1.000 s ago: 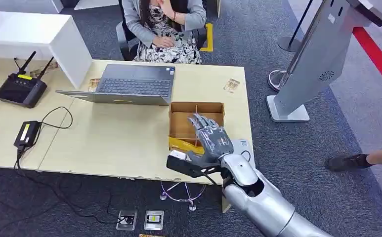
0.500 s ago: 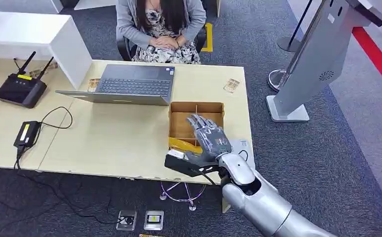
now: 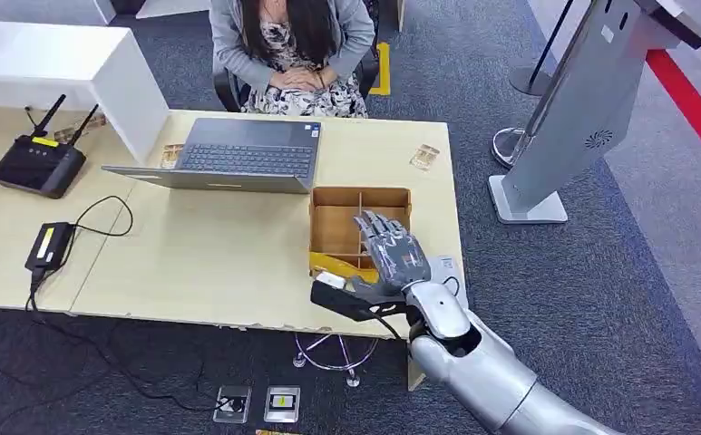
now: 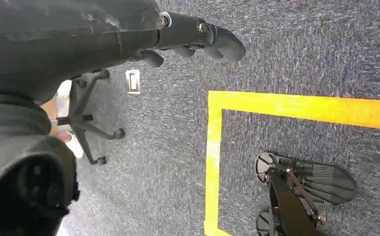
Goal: Pass the card to the sensor for recognition and then transmit it.
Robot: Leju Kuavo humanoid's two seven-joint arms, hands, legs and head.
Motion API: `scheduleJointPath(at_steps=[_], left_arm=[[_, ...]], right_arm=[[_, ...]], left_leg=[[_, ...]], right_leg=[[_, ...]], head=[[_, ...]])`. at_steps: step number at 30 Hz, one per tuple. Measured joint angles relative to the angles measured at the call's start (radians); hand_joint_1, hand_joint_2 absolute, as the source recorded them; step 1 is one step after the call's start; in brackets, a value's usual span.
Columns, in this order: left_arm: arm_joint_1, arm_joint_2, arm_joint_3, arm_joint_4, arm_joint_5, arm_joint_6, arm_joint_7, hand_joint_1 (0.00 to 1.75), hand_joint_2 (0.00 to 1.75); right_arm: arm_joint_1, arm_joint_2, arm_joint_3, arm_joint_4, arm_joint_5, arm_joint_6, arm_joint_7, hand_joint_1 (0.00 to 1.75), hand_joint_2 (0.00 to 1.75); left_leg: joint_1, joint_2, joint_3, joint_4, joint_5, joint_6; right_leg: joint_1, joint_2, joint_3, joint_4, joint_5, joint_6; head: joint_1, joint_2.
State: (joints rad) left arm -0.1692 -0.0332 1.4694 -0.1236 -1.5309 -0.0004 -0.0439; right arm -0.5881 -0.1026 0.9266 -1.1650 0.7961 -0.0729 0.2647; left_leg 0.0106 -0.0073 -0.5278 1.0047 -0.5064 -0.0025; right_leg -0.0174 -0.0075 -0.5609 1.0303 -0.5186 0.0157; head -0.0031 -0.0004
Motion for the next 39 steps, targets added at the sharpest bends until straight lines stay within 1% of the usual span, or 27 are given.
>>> scheduleJointPath(at_steps=[26, 34, 35, 36, 37, 38, 39], left_arm=[[0.0, 0.002, 0.0, 0.0, -0.012, -0.016, 0.0, 0.0, 0.0], [0.0, 0.001, 0.0, 0.0, -0.011, -0.012, 0.0, 0.0, 0.0], [0.0, 0.001, 0.0, 0.0, -0.011, -0.011, 0.0, 0.0, 0.0], [0.0, 0.001, 0.0, 0.0, -0.011, -0.01, 0.0, 0.0, 0.0], [0.0, 0.001, 0.0, 0.0, -0.011, -0.01, 0.0, 0.0, 0.0], [0.0, 0.0, 0.0, 0.0, -0.011, -0.01, 0.0, 0.0, 0.0], [0.0, 0.0, 0.0, 0.0, -0.011, -0.01, 0.0, 0.0, 0.0]], right_arm=[[0.016, -0.009, -0.012, 0.04, 0.013, -0.002, 0.031, 0.0, 1.75], [0.02, -0.006, -0.024, 0.056, 0.017, -0.003, 0.016, 0.0, 1.75], [0.02, -0.005, -0.024, 0.059, 0.017, -0.004, 0.014, 0.07, 1.75], [0.02, -0.004, -0.025, 0.062, 0.017, -0.004, 0.012, 0.07, 1.75], [0.02, -0.003, -0.025, 0.066, 0.017, -0.004, 0.008, 0.14, 1.75], [0.02, -0.002, -0.025, 0.07, 0.017, -0.004, 0.006, 1.75, 1.75], [0.02, 0.001, -0.025, 0.073, 0.016, -0.004, 0.002, 1.75, 1.75]], left_leg=[[0.0, 0.0, 0.0, 0.0, 0.0, 0.0], [0.0, 0.0, 0.0, 0.0, 0.0, 0.0], [0.0, 0.0, 0.0, 0.0, 0.0, 0.0], [0.0, 0.0, 0.0, 0.0, 0.0, 0.0], [0.0, 0.0, 0.0, 0.0, 0.0, 0.0], [0.0, 0.0, 0.0, 0.0, 0.0, 0.0], [0.0, 0.0, 0.0, 0.0, 0.0, 0.0]], right_leg=[[0.0, 0.001, 0.0, 0.0, 0.0, 0.0], [0.0, 0.001, 0.0, 0.0, 0.0, 0.0], [0.0, 0.001, 0.0, 0.0, 0.0, 0.0], [0.0, 0.001, 0.0, 0.0, 0.0, 0.0], [0.0, 0.001, 0.0, 0.0, 0.0, 0.0], [0.0, 0.001, 0.0, 0.0, 0.0, 0.0], [0.0, 0.001, 0.0, 0.0, 0.0, 0.0]], head=[[0.0, 0.0], [0.0, 0.0], [0.0, 0.0], [0.0, 0.0], [0.0, 0.0], [0.0, 0.0], [0.0, 0.0]])
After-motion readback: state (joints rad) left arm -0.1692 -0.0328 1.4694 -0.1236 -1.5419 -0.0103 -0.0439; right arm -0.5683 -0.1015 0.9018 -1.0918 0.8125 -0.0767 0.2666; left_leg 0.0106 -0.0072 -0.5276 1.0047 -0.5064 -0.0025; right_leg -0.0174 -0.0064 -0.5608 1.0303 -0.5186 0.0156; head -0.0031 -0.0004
